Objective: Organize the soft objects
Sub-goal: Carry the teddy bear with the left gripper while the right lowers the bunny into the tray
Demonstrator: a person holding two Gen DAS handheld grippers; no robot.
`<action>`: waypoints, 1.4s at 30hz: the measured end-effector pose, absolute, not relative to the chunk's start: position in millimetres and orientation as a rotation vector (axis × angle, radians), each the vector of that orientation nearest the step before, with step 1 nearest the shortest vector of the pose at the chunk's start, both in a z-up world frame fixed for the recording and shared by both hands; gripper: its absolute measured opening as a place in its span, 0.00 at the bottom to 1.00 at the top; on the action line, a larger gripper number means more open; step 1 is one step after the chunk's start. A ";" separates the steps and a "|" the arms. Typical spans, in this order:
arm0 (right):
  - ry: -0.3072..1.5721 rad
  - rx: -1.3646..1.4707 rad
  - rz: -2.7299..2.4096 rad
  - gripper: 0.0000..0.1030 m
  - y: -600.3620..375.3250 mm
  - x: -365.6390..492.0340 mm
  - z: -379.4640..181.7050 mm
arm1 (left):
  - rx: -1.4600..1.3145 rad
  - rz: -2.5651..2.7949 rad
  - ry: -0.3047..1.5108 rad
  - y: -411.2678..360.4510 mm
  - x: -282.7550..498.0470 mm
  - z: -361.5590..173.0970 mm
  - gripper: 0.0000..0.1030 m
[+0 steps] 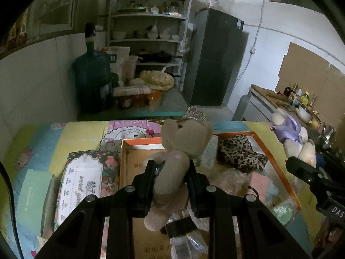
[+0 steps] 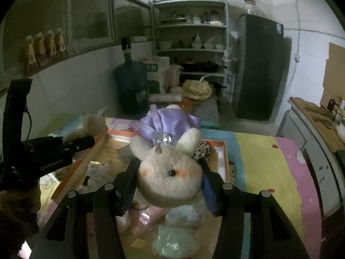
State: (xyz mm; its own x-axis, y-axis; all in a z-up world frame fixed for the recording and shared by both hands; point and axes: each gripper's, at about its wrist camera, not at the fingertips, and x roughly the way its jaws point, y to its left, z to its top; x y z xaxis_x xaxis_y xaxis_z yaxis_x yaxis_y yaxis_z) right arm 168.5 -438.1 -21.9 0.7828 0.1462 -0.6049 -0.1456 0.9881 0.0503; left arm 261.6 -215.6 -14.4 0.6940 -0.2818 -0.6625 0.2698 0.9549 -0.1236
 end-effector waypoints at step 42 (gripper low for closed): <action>0.976 -0.104 0.254 0.56 -431.0 270.9 -85.7 | 0.017 -0.354 0.932 -244.2 310.6 -65.2 0.32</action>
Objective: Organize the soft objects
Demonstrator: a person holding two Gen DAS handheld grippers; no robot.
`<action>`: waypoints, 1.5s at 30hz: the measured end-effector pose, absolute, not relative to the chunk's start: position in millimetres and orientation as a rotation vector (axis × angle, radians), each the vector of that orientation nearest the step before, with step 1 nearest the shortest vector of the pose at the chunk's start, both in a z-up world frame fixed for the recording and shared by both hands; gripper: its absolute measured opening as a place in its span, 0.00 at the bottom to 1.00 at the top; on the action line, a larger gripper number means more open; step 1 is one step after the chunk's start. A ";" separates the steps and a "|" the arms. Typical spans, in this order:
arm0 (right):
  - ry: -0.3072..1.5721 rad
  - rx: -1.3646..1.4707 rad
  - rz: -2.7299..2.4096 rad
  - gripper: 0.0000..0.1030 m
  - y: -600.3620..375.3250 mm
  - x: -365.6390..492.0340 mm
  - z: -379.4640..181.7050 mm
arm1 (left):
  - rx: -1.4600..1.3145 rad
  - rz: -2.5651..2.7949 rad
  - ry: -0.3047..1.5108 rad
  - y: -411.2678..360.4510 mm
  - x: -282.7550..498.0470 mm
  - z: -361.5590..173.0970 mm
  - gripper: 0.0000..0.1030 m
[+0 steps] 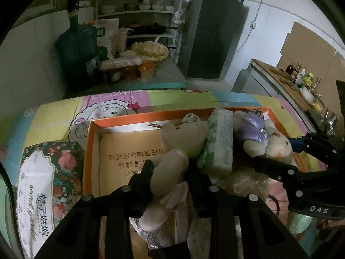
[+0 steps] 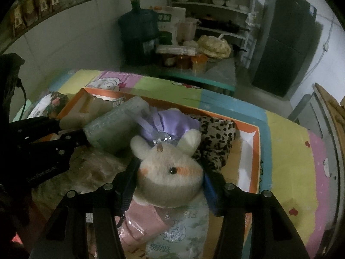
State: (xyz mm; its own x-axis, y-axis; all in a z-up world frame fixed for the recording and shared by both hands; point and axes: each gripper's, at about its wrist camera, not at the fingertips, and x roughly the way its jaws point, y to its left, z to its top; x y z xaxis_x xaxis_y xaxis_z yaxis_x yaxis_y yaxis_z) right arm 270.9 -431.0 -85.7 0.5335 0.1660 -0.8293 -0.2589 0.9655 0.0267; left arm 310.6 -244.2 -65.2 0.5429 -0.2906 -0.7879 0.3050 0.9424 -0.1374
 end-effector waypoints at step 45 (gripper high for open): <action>0.751 -0.037 0.163 0.72 -404.3 169.1 -25.5 | 0.012 -0.300 0.672 -190.3 216.8 7.4 0.65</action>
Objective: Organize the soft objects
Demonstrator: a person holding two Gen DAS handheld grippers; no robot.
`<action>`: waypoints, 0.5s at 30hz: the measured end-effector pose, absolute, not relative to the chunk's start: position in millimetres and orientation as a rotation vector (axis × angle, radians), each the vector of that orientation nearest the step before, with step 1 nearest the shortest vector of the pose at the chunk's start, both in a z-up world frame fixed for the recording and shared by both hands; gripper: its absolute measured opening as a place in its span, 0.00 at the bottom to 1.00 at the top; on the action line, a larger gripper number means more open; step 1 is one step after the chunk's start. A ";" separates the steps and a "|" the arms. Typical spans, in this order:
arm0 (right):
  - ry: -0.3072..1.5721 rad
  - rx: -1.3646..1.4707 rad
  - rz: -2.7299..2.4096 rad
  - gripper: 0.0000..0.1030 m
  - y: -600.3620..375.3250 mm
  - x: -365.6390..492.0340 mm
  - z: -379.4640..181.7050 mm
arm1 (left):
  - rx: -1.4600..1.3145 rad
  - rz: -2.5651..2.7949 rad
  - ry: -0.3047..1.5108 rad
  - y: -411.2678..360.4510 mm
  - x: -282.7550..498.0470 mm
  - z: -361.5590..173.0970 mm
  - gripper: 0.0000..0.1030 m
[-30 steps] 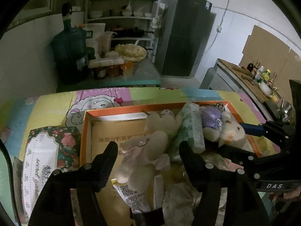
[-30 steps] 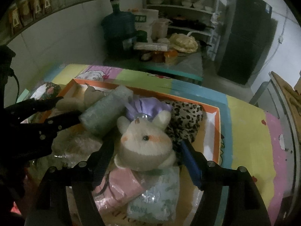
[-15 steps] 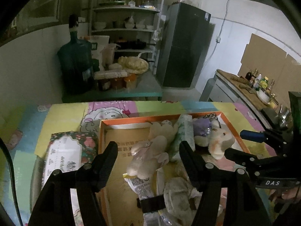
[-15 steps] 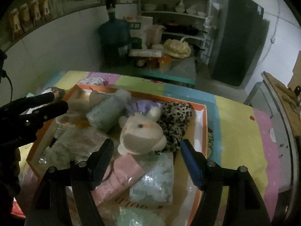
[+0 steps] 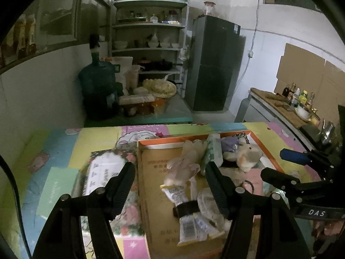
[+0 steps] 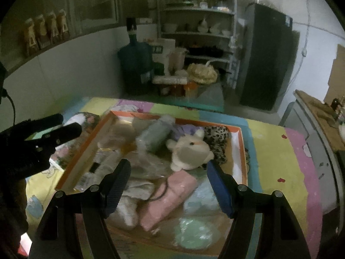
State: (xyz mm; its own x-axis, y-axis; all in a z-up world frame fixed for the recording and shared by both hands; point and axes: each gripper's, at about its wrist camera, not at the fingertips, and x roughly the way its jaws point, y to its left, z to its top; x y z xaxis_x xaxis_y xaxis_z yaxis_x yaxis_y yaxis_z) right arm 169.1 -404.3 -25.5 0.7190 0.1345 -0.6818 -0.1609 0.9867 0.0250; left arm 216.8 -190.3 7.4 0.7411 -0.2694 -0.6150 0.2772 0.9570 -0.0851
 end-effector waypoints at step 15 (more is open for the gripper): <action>0.567 0.089 0.001 0.72 -357.6 96.9 0.5 | 0.021 -0.231 0.486 -130.8 139.0 32.6 0.65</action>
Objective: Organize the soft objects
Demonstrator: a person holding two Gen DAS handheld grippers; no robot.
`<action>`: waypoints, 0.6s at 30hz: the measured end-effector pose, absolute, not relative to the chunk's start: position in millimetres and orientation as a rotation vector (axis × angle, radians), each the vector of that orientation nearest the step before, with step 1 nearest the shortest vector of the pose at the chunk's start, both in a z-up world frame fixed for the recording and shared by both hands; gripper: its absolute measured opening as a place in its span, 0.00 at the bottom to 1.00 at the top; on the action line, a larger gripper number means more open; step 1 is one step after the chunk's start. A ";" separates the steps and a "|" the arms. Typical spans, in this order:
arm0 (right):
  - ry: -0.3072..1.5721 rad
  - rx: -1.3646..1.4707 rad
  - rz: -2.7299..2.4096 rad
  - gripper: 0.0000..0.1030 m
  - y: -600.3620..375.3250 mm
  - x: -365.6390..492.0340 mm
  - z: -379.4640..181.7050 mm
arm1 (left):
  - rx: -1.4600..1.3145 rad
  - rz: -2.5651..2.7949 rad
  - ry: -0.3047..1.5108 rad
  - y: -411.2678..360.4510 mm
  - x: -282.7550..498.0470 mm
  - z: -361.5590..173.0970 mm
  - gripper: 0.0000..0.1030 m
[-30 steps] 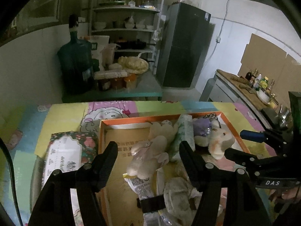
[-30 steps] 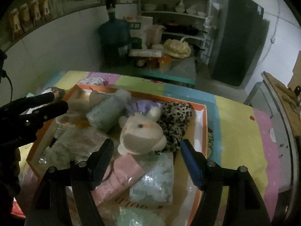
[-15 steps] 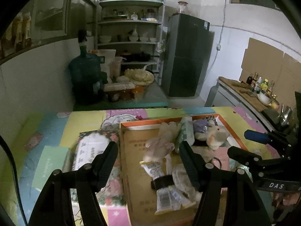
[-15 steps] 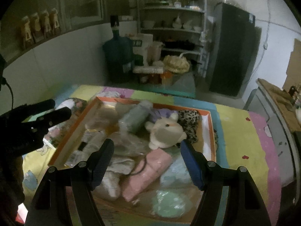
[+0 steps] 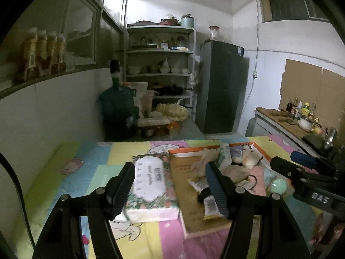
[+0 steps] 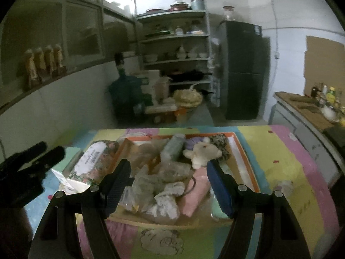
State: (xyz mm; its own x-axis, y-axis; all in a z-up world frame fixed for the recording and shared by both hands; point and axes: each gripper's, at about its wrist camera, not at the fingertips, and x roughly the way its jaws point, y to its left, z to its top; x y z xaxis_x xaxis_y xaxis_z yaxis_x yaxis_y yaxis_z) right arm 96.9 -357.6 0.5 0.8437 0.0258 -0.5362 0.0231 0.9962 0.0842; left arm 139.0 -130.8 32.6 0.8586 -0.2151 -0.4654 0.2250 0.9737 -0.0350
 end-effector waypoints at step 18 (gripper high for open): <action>0.434 0.086 -0.101 0.72 -264.5 -11.8 -4.4 | 0.014 -0.238 0.452 -77.7 59.1 22.0 0.65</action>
